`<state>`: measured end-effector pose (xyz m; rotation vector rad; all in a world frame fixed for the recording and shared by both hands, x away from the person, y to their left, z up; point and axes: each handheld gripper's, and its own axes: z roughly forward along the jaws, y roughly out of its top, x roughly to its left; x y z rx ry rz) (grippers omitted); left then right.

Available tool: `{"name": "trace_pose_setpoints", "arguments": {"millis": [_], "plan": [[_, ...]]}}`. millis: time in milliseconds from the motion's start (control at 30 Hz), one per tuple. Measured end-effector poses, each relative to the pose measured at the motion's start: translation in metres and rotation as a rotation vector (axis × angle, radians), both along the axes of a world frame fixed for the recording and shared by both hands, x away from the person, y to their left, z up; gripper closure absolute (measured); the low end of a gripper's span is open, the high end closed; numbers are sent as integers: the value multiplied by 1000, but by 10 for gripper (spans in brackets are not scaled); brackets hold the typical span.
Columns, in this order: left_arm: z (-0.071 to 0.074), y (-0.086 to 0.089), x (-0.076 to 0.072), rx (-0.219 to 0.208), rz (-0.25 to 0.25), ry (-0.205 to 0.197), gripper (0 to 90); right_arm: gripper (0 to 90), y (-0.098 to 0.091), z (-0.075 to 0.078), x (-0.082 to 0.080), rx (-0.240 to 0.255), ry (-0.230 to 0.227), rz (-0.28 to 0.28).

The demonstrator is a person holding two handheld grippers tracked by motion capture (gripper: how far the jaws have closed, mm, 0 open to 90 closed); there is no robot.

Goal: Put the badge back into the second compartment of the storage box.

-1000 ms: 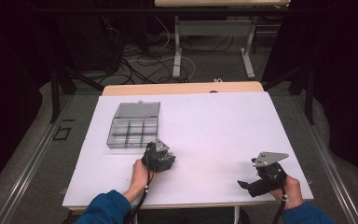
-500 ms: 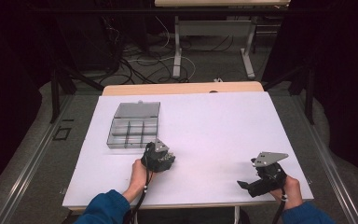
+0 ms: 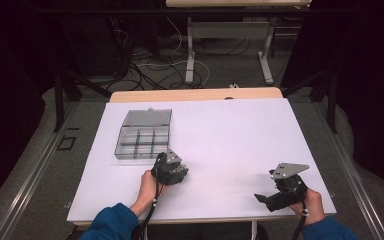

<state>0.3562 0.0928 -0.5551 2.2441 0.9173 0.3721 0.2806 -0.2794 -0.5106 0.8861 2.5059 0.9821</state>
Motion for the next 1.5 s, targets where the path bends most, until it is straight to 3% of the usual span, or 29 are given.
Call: {"name": "trace_pose_setpoints", "arguments": {"millis": [200,267,333,433,1500], "plan": [[1,2,0,1,-3,-8,585,40,1,-2,1,4,-13,-4],[3,3,0,9,-10,-7,585,40,0,-1,1,0,3,-3],[4,4,0,3,-11,-11,585,40,1,-1,1,3,-15,0],[6,6,-1,-6,-8,-10,585,39,1,-1,0,-2,6,-5],[32,38,-1,-68,20,-42,585,37,0,-2,1,18,-10,-9]]}}
